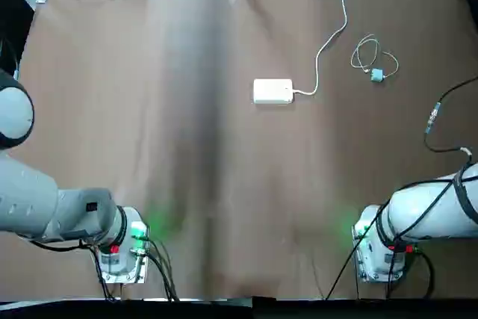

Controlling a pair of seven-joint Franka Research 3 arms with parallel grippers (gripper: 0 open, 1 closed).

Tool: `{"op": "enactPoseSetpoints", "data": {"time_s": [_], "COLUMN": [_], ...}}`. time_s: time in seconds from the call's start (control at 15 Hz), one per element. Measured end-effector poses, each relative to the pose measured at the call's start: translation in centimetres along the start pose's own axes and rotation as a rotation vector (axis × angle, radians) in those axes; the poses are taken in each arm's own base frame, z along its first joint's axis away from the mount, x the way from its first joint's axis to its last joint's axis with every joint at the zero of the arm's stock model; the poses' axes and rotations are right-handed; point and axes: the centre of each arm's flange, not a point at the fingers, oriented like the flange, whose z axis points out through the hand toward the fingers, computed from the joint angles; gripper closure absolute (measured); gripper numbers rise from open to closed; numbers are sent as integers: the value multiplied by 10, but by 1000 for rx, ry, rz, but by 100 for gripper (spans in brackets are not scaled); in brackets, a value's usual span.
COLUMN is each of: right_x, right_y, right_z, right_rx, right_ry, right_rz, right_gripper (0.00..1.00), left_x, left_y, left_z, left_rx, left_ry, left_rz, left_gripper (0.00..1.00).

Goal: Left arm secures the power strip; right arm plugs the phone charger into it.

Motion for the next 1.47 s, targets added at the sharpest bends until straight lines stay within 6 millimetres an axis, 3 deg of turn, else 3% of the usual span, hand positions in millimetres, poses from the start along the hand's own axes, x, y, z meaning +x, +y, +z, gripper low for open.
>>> {"op": "enactPoseSetpoints", "data": {"time_s": [0.67, 1.07, 1.2, 1.27, 1.47], "right_x": [1, 26, 34, 41, 53], "right_y": [0, 5, 28, 61, 107], "right_z": [3, 39, 52, 68, 103], "right_rx": [0, -1, 9, 69, 266], "right_ry": [-6, -40, -56, -59, -29], "right_rz": [0, -69, -190, -295, -329], "right_gripper": [0, 0, 0, 0, 0], "left_x": [0, 0, -1, -2, -2], "left_y": [0, 2, 7, 13, 22], "left_z": [0, 2, 7, 20, 40], "left_rx": [0, -14, -60, -113, -154], "left_ry": [0, -5, -19, -42, -58], "left_rz": [-2, 0, -3, -8, -9], "left_gripper": [0, 0, 0, 0, 0]}}
